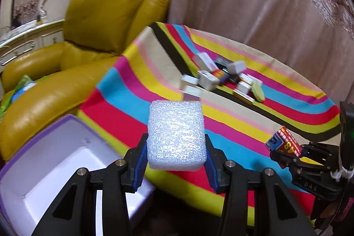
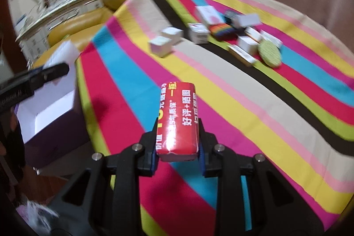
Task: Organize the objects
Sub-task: 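Open the left tool over the storage box while the right tool releases the red packet there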
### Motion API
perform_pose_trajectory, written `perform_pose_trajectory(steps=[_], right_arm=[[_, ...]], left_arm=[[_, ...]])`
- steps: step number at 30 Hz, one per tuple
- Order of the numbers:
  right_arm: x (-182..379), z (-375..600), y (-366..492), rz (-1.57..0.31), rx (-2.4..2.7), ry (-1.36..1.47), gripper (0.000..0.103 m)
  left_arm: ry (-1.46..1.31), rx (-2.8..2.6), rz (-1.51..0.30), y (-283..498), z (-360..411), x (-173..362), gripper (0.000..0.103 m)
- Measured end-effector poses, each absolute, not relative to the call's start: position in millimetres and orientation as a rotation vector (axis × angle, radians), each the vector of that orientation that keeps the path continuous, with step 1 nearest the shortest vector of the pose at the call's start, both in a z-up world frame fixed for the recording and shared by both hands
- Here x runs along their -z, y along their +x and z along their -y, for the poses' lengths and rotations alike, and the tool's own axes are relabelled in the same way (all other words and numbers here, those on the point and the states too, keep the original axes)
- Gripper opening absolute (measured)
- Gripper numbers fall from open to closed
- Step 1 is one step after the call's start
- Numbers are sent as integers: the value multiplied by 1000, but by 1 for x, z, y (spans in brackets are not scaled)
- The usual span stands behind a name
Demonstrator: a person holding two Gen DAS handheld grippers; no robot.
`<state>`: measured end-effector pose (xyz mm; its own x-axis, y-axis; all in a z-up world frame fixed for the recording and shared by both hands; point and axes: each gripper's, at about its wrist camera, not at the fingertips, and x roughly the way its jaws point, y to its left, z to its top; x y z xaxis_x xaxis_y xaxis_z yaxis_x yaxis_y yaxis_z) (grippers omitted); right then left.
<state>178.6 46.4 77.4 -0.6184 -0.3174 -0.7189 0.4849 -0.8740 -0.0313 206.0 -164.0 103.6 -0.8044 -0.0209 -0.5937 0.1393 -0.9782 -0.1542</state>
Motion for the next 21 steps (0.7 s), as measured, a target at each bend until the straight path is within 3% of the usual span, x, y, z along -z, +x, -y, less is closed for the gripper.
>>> perform_pose_trajectory(steps=[6,21], right_arm=[[-88,16,193,-483,2367,944,32],[-104,134,230,-668,2121,765,32]], left_arm=[[892,2812,-313,237,204,-110,46],[825,2562,-437,319,296,-98,46]])
